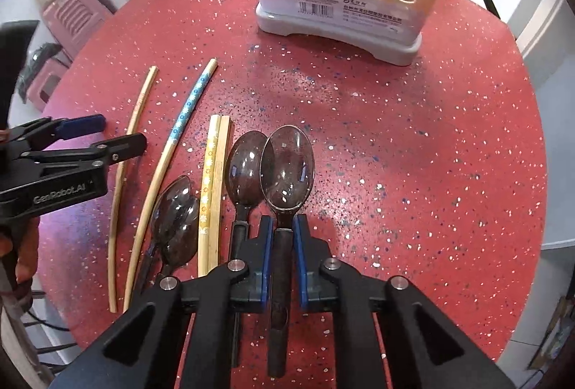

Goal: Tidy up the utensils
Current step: 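Return both tools to the utensils and grasp another spoon with the right tool, then grasp a second wooden chopstick with the left tool, then lower the chopstick into the caddy while the right tool drops its spoon in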

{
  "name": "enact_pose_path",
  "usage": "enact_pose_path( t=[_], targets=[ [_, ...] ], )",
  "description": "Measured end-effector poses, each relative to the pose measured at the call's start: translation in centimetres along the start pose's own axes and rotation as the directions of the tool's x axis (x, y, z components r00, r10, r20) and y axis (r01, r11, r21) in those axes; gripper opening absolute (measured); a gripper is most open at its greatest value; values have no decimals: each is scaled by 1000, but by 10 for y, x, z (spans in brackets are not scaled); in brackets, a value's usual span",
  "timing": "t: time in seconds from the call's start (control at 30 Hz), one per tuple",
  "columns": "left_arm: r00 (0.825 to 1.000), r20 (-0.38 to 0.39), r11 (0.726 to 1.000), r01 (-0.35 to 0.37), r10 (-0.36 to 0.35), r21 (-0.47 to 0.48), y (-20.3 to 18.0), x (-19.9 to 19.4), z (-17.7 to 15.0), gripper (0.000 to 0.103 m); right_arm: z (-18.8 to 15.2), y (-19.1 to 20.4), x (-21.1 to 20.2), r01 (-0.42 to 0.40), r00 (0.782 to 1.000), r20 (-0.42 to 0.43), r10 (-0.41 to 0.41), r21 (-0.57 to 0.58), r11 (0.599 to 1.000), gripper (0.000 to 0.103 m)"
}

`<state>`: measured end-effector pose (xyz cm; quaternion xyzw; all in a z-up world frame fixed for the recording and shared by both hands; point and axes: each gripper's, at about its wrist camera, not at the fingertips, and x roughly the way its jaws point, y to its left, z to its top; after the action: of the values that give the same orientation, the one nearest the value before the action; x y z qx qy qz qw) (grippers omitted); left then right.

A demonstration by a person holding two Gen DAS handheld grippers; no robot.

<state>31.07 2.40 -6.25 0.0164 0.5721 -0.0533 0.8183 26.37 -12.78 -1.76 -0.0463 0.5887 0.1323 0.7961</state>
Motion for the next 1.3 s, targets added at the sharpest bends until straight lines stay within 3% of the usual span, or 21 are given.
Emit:
enact_pose_path(
  t=[0.1,0.23,0.27,0.5,0.7,0.97,1.3],
  targets=[
    [999,-33,999,17,-16,52,-10,-2,11,76,-3,-8,-7,-39,999,20,38,21,999,13],
    [997,-71,996,31,-25,83,-24,-5,23,37,-10,-21,-16,-66,997,44,65,27,997,13],
    [997,-73,997,39,-34,68,-25,-6,24,34,-11,-23,-17,-69,997,49,67,27,997,13],
    [997,37,997,74,-74,8,-22,-25,4,34,-29,-40,-38,-122,988,99,118,33,992,13],
    [980,163,993,121,-117,-12,-25,-59,-18,34,-42,-54,-53,-167,978,134,158,58,984,13],
    [936,305,978,201,-177,-48,-16,-112,-41,34,-42,-61,-75,-202,964,191,186,67,977,13],
    [870,433,964,264,-234,-10,-26,-165,-21,34,-26,-66,-109,-222,944,265,198,63,973,13]
  ],
)
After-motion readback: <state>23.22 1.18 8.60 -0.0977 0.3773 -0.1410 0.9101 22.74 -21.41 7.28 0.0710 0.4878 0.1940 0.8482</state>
